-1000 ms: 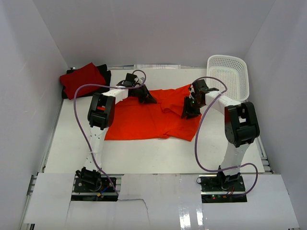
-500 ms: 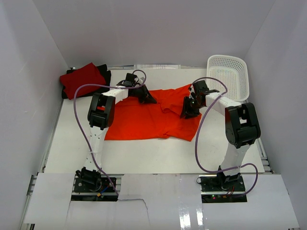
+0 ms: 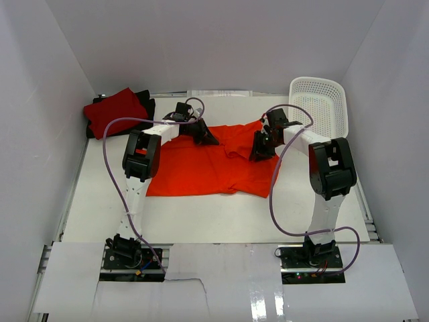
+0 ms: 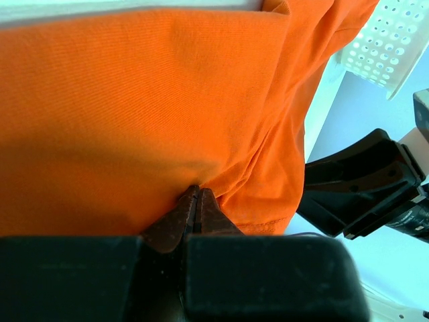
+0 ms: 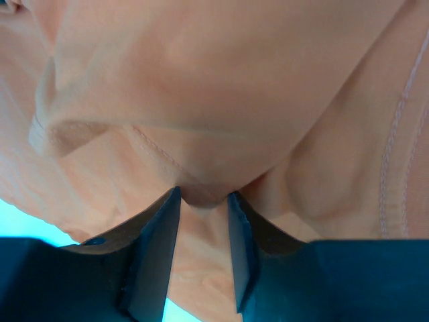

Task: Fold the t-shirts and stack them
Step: Fold the flattened tshirt in 1/3 of the way

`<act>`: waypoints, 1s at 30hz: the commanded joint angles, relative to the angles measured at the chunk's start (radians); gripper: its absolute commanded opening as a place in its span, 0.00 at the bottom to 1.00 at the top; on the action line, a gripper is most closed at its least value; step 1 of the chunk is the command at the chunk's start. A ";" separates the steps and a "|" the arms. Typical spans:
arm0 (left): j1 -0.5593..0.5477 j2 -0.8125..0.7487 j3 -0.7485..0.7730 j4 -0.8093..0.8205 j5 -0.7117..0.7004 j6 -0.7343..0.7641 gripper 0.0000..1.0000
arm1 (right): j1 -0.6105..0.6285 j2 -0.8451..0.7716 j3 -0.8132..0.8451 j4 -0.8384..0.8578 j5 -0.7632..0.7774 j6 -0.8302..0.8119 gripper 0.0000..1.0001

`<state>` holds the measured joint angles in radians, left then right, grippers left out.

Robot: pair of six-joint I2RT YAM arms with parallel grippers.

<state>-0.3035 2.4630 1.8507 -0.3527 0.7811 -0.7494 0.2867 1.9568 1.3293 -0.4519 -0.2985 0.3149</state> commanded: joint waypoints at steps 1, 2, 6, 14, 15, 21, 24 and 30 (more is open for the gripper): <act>0.003 -0.059 0.012 -0.049 -0.048 0.032 0.00 | 0.002 0.019 0.056 0.019 -0.011 0.009 0.36; 0.001 -0.058 0.012 -0.049 -0.048 0.028 0.00 | 0.002 0.022 0.059 0.019 -0.011 0.007 0.20; 0.003 -0.058 0.015 -0.049 -0.048 0.028 0.00 | 0.002 0.001 0.039 0.010 0.001 0.007 0.08; 0.003 -0.049 0.028 -0.065 -0.048 0.032 0.00 | -0.040 -0.081 -0.025 -0.047 0.030 0.003 0.08; 0.003 -0.045 0.033 -0.066 -0.048 0.033 0.00 | -0.047 -0.090 -0.027 -0.048 0.030 0.003 0.08; 0.006 -0.030 0.073 -0.091 -0.048 0.035 0.00 | -0.075 -0.088 -0.028 -0.073 0.052 -0.003 0.11; 0.006 -0.024 0.085 -0.098 -0.043 0.035 0.00 | -0.077 -0.076 -0.025 -0.074 0.053 -0.007 0.17; 0.014 -0.021 0.099 -0.115 -0.040 0.038 0.00 | -0.077 -0.056 0.031 -0.134 0.099 -0.020 0.36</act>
<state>-0.2970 2.4649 1.9125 -0.4503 0.7433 -0.7288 0.2092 1.9026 1.3090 -0.5423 -0.2333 0.3115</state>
